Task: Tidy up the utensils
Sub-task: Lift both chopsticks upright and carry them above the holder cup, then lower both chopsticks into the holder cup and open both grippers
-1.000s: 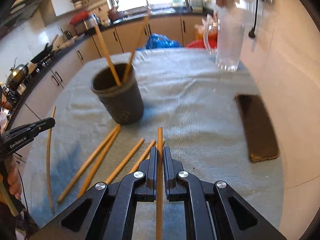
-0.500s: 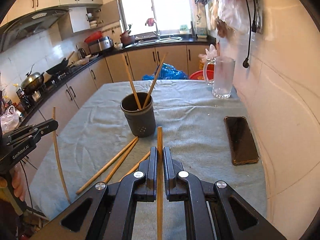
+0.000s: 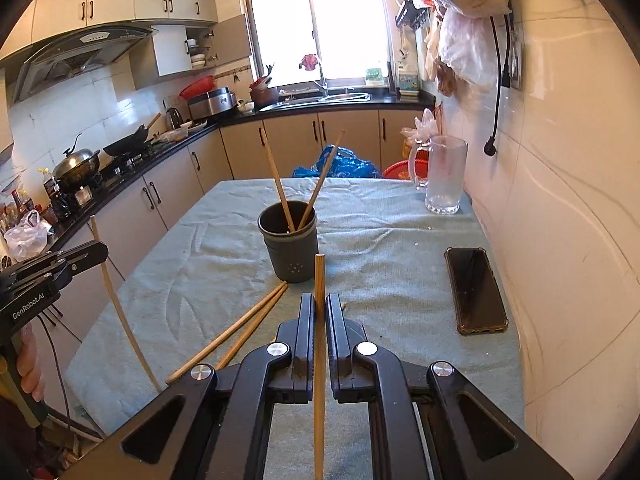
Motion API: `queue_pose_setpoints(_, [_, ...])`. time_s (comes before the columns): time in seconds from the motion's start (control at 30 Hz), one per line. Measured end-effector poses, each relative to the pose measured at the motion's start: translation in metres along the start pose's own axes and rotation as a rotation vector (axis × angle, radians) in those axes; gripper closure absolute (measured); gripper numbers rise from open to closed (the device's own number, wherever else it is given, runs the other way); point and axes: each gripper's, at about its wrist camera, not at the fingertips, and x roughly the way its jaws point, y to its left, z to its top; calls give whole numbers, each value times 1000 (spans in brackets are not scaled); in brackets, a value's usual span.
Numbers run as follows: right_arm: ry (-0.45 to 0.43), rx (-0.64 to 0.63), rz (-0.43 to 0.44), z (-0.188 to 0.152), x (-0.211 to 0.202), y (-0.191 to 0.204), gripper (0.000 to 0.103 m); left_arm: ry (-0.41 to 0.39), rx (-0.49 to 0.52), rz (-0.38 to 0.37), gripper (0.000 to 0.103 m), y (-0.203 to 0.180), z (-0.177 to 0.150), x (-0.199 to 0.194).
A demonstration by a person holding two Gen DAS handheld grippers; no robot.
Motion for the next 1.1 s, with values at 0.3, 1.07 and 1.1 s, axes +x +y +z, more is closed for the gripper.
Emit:
queue_pose_setpoints(0.3, [-43,10,-3,13,-6,-2,97,-32,-17,-40,98,-4,17,-5])
queue_pose_setpoints(1.07, [-266,105,89,130,18,-6,97,-169,-80,-82,98,-9,156,43])
queue_pose_setpoints(1.1, [-281,114,96,137,20,-6,97,-179,-83,-78,98,-11,164,49])
